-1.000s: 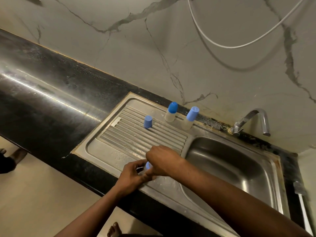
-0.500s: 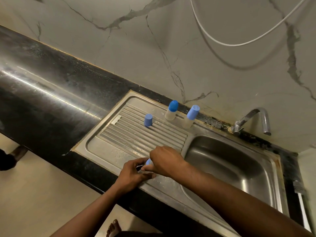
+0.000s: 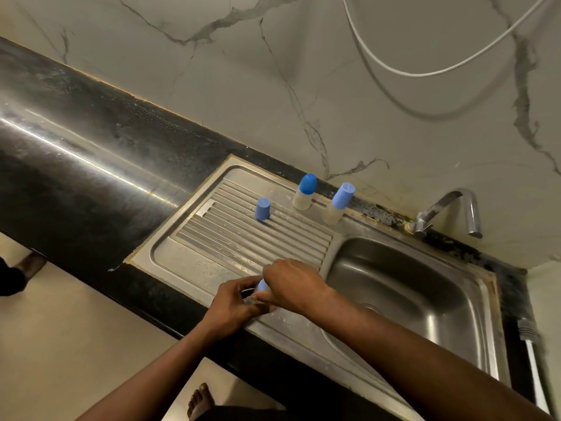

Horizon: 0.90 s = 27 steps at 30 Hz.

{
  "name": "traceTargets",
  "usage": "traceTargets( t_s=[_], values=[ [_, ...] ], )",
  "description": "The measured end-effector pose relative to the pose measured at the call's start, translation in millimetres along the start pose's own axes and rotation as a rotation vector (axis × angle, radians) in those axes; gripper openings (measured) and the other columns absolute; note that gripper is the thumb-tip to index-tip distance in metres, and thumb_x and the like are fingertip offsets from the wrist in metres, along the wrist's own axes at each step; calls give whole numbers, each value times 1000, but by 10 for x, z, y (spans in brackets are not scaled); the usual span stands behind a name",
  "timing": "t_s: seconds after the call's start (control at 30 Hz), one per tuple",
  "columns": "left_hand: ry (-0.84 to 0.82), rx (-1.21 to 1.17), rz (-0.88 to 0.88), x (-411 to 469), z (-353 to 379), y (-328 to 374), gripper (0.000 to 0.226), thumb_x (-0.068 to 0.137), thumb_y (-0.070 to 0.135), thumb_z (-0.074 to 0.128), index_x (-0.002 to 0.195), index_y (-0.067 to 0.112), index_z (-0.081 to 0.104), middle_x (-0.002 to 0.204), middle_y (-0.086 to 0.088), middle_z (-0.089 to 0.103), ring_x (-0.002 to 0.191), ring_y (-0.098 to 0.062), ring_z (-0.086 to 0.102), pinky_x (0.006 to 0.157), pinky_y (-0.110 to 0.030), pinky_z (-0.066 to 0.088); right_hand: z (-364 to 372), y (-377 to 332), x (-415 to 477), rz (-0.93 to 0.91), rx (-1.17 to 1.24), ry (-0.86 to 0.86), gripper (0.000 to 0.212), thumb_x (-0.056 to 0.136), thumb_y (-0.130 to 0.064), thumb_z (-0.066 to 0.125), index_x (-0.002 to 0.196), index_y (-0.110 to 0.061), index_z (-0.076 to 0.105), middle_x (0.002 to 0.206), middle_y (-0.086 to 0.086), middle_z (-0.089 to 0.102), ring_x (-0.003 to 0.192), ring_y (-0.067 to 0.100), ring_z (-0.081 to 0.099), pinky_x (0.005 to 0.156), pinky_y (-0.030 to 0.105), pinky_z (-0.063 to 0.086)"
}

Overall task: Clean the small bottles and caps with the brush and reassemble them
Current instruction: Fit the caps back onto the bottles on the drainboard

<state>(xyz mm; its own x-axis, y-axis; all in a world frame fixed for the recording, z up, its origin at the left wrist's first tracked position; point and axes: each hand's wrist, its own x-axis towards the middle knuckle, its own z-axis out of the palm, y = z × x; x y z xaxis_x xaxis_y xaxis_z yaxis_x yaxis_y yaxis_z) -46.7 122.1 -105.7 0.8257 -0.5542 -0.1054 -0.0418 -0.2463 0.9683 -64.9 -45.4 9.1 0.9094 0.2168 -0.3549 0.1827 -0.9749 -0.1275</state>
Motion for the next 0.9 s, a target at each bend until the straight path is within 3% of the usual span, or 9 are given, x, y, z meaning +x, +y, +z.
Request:
traceTargets(
  t_s=[0.1,0.2,0.33,0.43,0.5,0.6,0.77,0.83,0.9],
  values=[
    [0,-2,-6,7,-14,-13,36,85,20,87,120,23,77,114,5,79,110,-21,74,104,-54,54,-18,-81,1,8,-37,7,42,101,-52,60,110,-12,70,98,10,71,91,26,69,67,34,41],
    [-4,8,10,13,-14,7,37,85,24,87,120,23,77,116,7,78,112,-17,73,104,-51,55,-90,-73,-5,-26,-49,-29,37,99,-46,65,114,-12,67,95,9,67,89,25,67,67,34,44],
    [12,-8,-6,15,-14,-5,43,81,29,91,121,24,77,119,9,77,114,-15,72,106,-49,54,-130,-58,-51,-81,-60,-62,33,96,-25,68,126,-13,61,114,10,67,101,28,67,74,34,46],
    [21,2,-3,8,2,-28,43,81,26,91,122,24,77,117,10,77,112,-14,73,104,-47,56,-100,-63,-55,-62,-38,-48,17,99,-21,61,114,-13,63,99,7,66,89,24,66,70,33,44],
    [16,10,-1,13,-3,-8,45,80,23,90,123,23,76,117,12,78,111,-11,73,103,-44,57,-84,-53,-34,-44,-20,-45,14,98,-23,61,105,-12,65,91,5,64,81,22,63,67,33,44],
    [-9,11,14,20,-35,30,47,80,22,90,124,23,76,115,12,78,109,-11,74,101,-40,58,-47,-4,36,13,13,-77,27,95,-33,67,109,-10,69,97,8,70,88,24,69,70,34,52],
    [-3,-43,23,8,-46,68,51,79,27,94,126,25,75,120,14,77,114,-9,72,104,-37,56,-289,175,332,55,177,-61,68,84,-78,62,117,-19,69,102,0,73,88,13,65,83,37,57],
    [-1,-48,17,10,-46,64,53,78,29,94,127,25,75,121,15,77,116,-8,71,106,-37,55,-445,306,603,78,235,40,66,88,-74,60,124,-20,68,108,-1,73,93,8,62,89,35,55],
    [-7,-45,21,11,-52,43,54,79,29,94,128,24,74,122,14,76,117,-8,71,107,-37,55,-524,459,927,96,283,162,42,94,-56,64,115,-20,67,107,0,72,97,13,68,91,39,58]
  ],
)
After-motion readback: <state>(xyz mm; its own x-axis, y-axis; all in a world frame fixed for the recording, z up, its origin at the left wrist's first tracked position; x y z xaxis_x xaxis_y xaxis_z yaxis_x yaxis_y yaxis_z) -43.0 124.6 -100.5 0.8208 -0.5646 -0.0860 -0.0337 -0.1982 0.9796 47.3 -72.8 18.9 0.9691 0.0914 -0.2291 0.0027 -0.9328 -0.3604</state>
